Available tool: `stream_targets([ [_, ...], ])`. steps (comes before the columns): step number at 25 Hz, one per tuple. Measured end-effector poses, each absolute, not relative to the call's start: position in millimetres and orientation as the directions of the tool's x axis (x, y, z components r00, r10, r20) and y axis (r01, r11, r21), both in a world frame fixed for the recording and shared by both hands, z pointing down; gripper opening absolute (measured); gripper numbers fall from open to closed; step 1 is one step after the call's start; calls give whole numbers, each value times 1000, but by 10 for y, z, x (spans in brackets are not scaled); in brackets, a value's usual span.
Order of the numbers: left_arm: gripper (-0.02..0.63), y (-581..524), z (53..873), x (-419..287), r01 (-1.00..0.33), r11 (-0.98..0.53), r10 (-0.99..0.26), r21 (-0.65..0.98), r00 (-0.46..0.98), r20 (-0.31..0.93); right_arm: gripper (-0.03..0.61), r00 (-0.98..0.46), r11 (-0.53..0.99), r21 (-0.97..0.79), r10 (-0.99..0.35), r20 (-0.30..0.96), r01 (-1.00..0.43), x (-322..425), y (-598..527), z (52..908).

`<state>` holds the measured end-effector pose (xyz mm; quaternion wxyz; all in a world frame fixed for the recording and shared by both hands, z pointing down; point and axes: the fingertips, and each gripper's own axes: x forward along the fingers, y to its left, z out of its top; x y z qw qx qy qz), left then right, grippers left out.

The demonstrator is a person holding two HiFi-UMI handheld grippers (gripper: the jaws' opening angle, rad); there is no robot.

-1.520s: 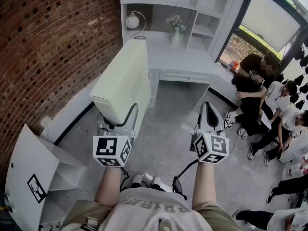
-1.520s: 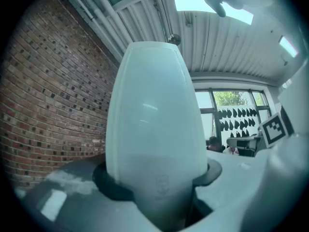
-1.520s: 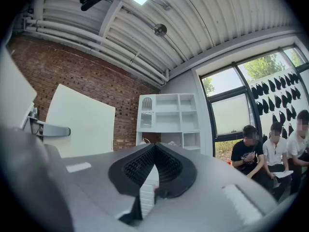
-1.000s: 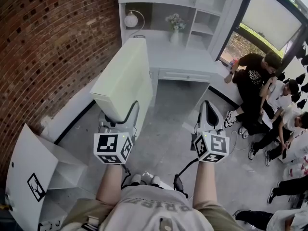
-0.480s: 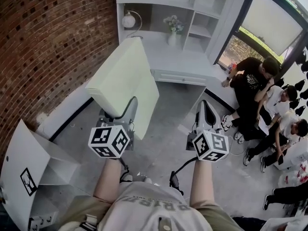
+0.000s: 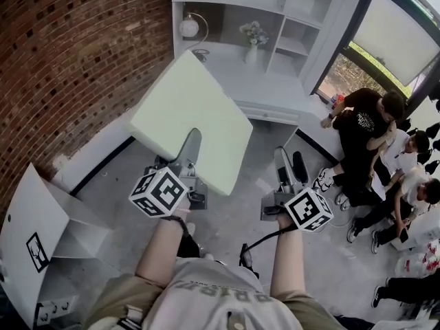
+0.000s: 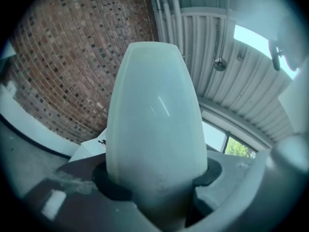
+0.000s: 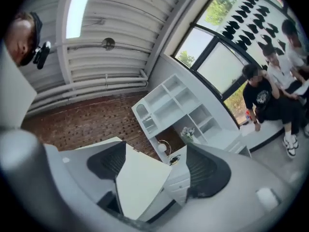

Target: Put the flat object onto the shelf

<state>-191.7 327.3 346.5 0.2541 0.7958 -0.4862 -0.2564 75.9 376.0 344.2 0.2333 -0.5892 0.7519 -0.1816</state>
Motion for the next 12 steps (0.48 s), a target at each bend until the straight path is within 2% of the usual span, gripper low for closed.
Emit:
stream_targets([
  [6,310,3052,3597,-1894,-537,-367,-913,759,366,-182,458,-237,238,-679,-967,-96,-695,564,3688,3848],
  [12,310,2673,3594,-1749,-399,-393,-895,829,374,-244,504,-326,315,-781,-933,-151,-540,277,3356,4084],
])
